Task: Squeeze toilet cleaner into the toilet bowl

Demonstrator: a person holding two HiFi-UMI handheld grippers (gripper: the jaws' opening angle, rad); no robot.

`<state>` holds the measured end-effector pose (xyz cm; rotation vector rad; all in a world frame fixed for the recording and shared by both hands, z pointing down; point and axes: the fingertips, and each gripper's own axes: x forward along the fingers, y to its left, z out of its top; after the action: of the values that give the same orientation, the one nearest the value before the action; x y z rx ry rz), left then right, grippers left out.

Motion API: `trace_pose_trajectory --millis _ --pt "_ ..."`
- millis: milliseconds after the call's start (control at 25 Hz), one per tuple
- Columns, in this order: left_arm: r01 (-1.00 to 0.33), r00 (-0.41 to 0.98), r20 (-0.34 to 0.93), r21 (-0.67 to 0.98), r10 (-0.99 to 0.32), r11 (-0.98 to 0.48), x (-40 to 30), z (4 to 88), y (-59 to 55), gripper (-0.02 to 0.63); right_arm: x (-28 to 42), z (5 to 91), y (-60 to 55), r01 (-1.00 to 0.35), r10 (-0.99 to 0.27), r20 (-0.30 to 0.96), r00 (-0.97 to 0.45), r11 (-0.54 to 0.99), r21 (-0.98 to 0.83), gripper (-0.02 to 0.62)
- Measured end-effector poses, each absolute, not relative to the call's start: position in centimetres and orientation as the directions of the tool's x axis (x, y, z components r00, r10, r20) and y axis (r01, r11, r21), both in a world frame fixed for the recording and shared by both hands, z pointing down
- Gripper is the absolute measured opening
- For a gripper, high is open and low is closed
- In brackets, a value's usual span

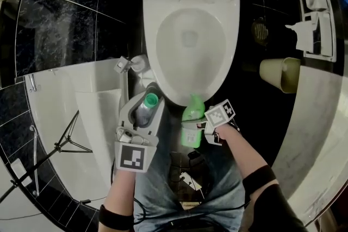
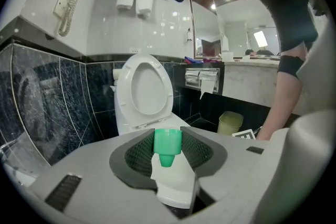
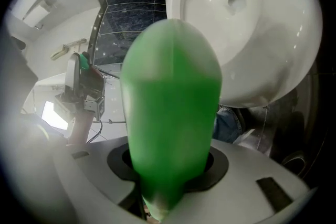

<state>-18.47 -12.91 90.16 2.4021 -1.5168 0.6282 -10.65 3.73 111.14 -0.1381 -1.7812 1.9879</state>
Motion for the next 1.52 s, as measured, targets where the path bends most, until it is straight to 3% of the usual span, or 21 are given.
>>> trace_pose_trajectory --millis 720,1520 --pt "-0.91 0.353 0.501 -0.011 -0.79 -0.414 -19.6 91.4 -13.3 0.16 -12.2 112.2 3.9 -0.295 0.421 0.25 -0.872 -0.045 -0.954 0.178" --pt "-0.931 0.305 0.508 -0.017 -0.805 -0.364 -24.4 91.2 -16.1 0.16 -18.9 110.1 -0.8 -0.264 0.484 0.232 -0.844 0.003 -0.965 0.178"
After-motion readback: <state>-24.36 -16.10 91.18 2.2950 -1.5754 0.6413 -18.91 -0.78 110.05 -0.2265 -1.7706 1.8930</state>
